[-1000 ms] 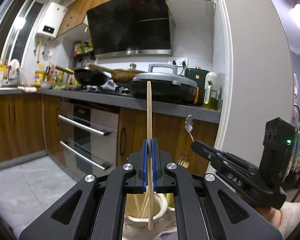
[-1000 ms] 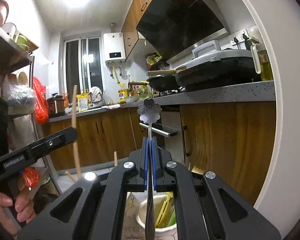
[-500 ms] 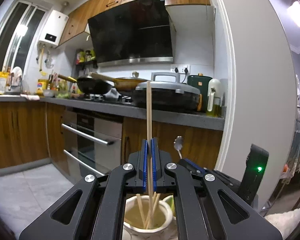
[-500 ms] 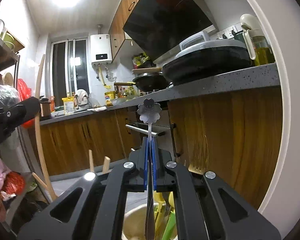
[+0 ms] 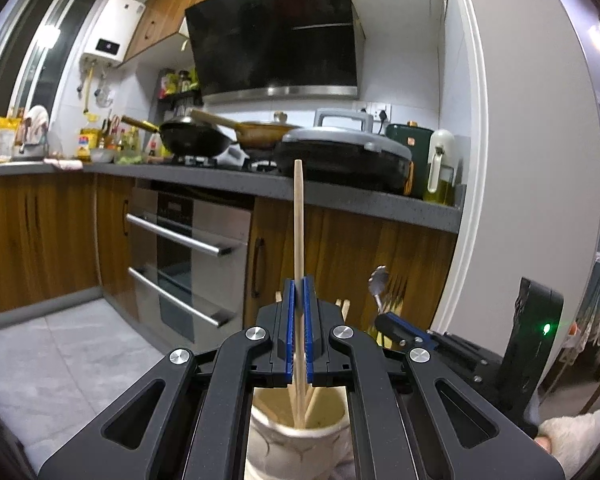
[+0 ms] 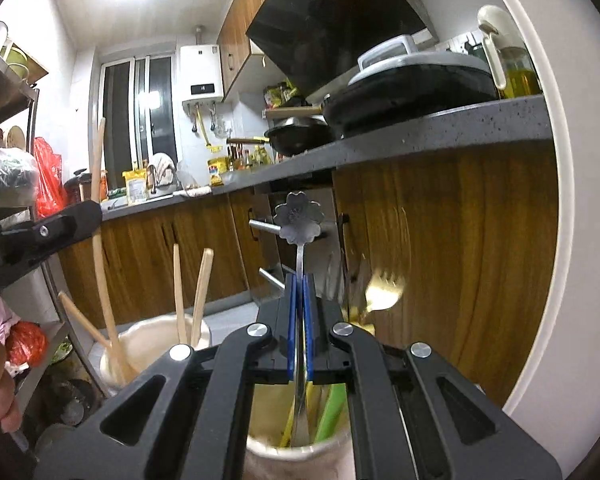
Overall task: Organize utensils
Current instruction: 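Lower the chopstick into the tall cup while the right tool lowers the spoon into the small cup, then open the left tool releasing the chopstick while the right tool releases the spoon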
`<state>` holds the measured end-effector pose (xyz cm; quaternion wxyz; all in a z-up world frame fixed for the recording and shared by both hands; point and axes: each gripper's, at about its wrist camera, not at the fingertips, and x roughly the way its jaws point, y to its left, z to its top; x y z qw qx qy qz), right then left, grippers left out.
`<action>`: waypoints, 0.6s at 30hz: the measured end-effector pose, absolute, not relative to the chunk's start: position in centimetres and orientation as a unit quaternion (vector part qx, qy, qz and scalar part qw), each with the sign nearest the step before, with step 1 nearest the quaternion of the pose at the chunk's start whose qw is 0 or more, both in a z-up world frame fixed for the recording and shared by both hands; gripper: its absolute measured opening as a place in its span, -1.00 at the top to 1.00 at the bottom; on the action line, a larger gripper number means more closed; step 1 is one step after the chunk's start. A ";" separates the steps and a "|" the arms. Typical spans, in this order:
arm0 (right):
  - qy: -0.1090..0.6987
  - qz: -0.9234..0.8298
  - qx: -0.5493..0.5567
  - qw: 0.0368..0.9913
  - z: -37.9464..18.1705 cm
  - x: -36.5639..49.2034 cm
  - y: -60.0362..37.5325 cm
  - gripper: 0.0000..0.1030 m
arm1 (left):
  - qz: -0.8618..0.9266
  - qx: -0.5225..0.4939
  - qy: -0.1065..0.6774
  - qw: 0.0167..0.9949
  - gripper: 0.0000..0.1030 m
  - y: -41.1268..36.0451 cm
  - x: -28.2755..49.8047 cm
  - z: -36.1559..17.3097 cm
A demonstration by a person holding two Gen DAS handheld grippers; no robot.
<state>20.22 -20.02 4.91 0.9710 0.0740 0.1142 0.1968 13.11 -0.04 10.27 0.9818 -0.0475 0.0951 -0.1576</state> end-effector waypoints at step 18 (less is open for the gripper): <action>0.177 0.224 0.046 0.957 4.0 18.8 -20.1 0.93 | -0.141 -0.020 0.166 0.976 0.81 -0.6 13.3 6.1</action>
